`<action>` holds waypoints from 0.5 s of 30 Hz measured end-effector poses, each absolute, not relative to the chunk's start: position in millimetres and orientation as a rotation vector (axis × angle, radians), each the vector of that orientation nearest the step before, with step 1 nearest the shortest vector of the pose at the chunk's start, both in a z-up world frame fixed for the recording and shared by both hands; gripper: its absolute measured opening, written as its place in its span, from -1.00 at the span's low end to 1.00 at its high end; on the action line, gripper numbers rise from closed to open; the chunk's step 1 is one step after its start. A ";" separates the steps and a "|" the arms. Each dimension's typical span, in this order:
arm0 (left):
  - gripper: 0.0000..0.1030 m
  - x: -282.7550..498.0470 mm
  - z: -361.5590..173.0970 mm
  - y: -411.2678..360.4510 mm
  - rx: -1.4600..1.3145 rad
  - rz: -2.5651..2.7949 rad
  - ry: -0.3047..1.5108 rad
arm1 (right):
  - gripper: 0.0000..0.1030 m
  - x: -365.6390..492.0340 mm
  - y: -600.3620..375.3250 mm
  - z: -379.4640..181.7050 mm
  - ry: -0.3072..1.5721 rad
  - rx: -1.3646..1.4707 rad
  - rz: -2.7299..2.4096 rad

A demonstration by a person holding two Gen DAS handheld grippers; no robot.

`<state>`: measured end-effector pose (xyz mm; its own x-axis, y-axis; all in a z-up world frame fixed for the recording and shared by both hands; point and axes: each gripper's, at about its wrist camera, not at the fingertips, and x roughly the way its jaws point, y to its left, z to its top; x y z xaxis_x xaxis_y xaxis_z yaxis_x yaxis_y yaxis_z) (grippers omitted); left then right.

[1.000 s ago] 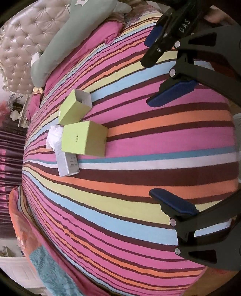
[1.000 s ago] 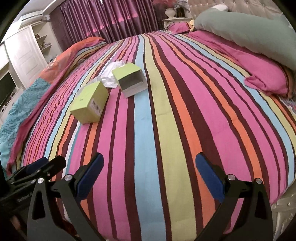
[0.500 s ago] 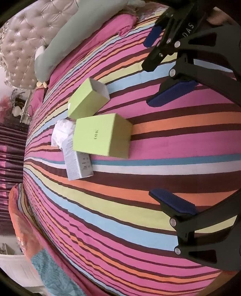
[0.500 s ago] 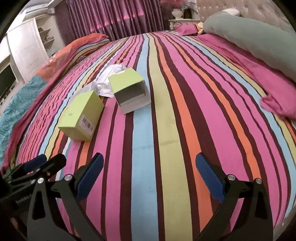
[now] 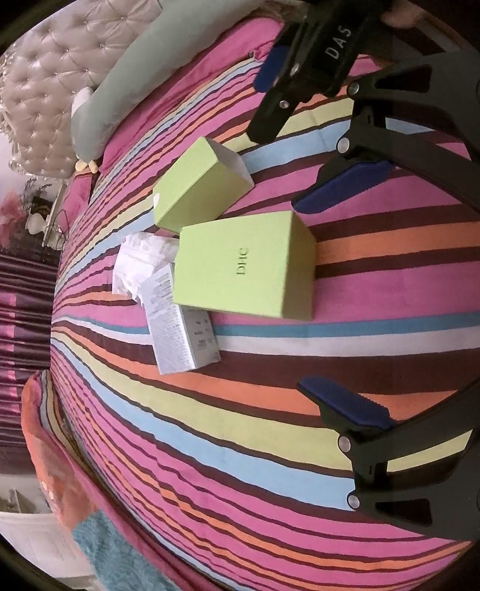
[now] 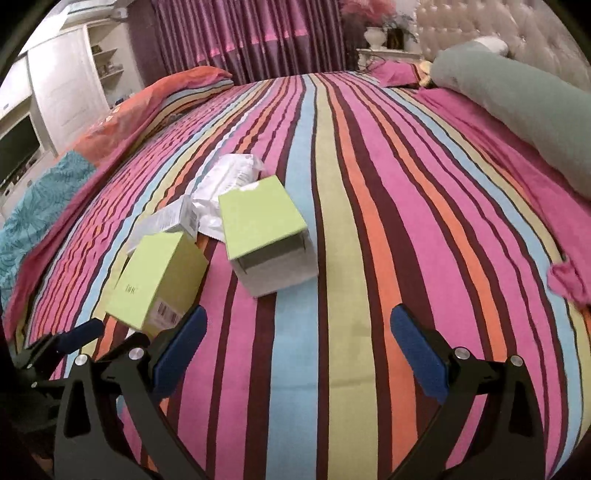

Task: Collect trash
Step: 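Move both open grippers back toward the green DHC boxes on the bed, then grasp the large green DHC box with the left gripper while the right grasps the open green box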

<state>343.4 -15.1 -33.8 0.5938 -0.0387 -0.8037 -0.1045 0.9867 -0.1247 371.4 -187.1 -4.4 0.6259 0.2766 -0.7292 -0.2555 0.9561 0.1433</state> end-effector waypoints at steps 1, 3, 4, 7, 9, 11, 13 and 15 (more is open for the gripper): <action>0.69 345.9 -34.5 -15.0 -0.169 0.031 0.934 | 0.85 374.9 -186.2 -4.4 0.844 0.027 0.311; 0.69 351.3 -35.7 -15.9 -0.165 0.035 0.936 | 0.85 382.7 -181.0 -4.2 0.846 0.023 0.324; 0.69 354.7 -36.7 -16.7 -0.161 0.031 0.936 | 0.85 384.6 -179.1 -3.7 0.845 0.017 0.329; 0.69 360.4 -38.1 -18.2 -0.160 0.025 0.937 | 0.85 392.5 -169.1 -2.3 0.839 -0.021 0.337; 0.69 364.0 -39.3 -19.1 -0.165 0.024 0.934 | 0.85 398.3 -163.0 -2.4 0.836 -0.049 0.332; 0.69 368.1 -41.3 -20.2 -0.171 0.024 0.937 | 0.85 405.8 -157.3 -2.8 0.835 -0.072 0.325; 0.69 372.9 -42.8 -22.1 -0.171 0.024 0.939 | 0.85 413.0 -155.0 -3.7 0.837 -0.084 0.317; 0.69 377.9 -44.5 -23.6 -0.167 0.028 0.942 | 0.85 420.5 -152.2 -6.4 0.848 -0.089 0.311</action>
<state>377.9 -23.6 -44.5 0.5889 -0.0495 -0.8067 -0.0966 0.9867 -0.1310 420.5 -152.2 -6.4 0.6191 0.2348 -0.7494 -0.3056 0.9511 0.0455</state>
